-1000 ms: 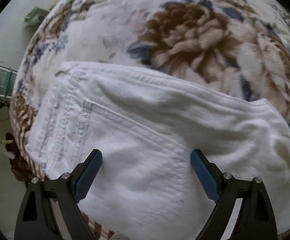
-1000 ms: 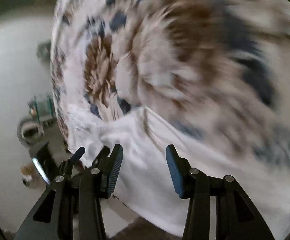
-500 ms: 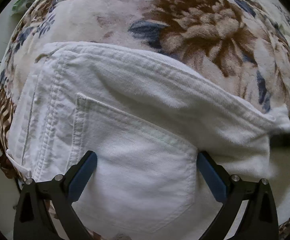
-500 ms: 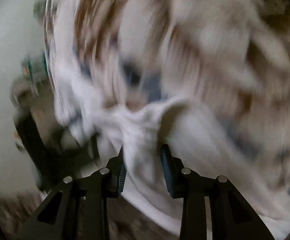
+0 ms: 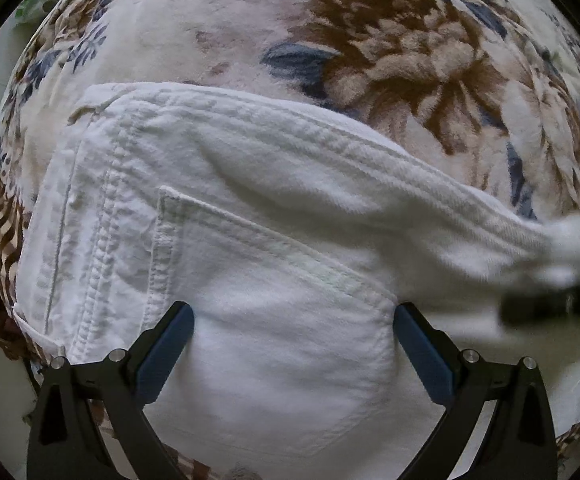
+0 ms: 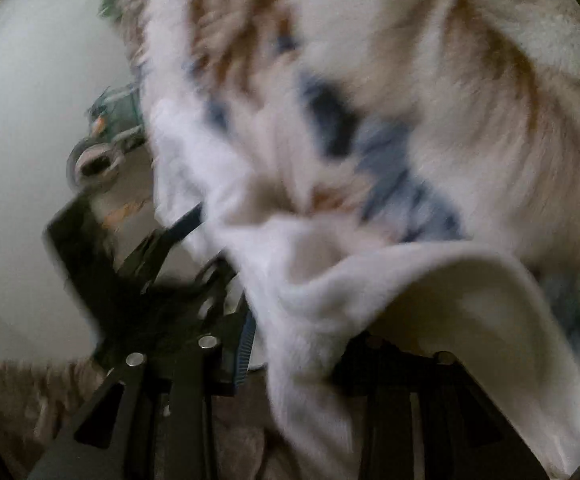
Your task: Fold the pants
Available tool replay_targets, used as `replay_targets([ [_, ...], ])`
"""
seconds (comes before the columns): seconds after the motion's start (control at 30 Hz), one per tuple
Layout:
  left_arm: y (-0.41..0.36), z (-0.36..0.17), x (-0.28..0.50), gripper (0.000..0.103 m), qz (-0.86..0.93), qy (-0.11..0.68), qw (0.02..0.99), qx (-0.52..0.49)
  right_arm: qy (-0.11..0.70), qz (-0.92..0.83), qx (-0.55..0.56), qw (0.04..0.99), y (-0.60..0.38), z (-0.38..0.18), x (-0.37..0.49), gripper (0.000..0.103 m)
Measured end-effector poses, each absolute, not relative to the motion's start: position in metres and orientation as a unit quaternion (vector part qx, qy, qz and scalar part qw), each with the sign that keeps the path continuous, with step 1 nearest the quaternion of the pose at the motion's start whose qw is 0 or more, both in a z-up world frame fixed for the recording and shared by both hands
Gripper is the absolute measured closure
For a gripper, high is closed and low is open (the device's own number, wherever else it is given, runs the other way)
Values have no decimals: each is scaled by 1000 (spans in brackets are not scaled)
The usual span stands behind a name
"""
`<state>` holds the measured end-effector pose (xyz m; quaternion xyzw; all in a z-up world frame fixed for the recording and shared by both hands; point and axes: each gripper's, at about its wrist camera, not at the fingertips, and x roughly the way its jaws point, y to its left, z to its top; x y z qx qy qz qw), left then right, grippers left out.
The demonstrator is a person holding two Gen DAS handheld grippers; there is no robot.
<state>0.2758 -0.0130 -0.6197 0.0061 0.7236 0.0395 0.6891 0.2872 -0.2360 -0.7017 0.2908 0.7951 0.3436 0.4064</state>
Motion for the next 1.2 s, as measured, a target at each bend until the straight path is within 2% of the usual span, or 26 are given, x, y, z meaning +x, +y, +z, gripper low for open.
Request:
replay_targets([
  [0.1, -8, -619, 277, 0, 32, 723, 690, -3, 774, 301, 326, 453, -266, -696, 309, 96],
  [0.17, -5, -618, 278, 0, 31, 724, 689, -4, 763, 280, 351, 465, -288, -695, 321, 96],
  [0.37, -5, -603, 285, 0, 38, 728, 685, 2, 765, 233, 305, 517, -311, -666, 328, 95],
  [0.5, -20, -570, 297, 0, 14, 701, 712, 16, 741, 176, 257, 595, -319, -629, 326, 93],
  [0.53, -26, -566, 300, 0, 5, 694, 719, 19, 737, 175, 232, 611, -327, -615, 320, 90],
  [0.63, -54, -567, 318, 0, -30, 683, 729, 27, 754, 187, 137, 614, -343, -601, 298, 62],
  [0.67, -61, -570, 322, 0, -38, 682, 729, 32, 760, 186, 107, 613, -343, -598, 292, 59],
  [0.83, -95, -612, 343, 0, -47, 679, 724, 108, 797, 204, -25, 568, -344, -629, 250, 60],
  [0.9, -94, -625, 350, 0, -39, 686, 720, 97, 797, 202, -54, 566, -344, -642, 242, 74],
  [0.93, -93, -627, 351, 0, -35, 687, 720, 93, 791, 197, -72, 574, -345, -646, 240, 93],
  [0.97, -90, -629, 354, 0, -30, 689, 719, 90, 789, 172, -62, 586, -358, -650, 243, 95],
  [1.07, -87, -636, 360, 0, -24, 691, 717, 89, 781, 110, 66, 611, -401, -656, 251, 98],
  [1.2, -89, -630, 363, 0, -20, 694, 715, 83, 774, 68, 128, 617, -424, -663, 247, 98],
])
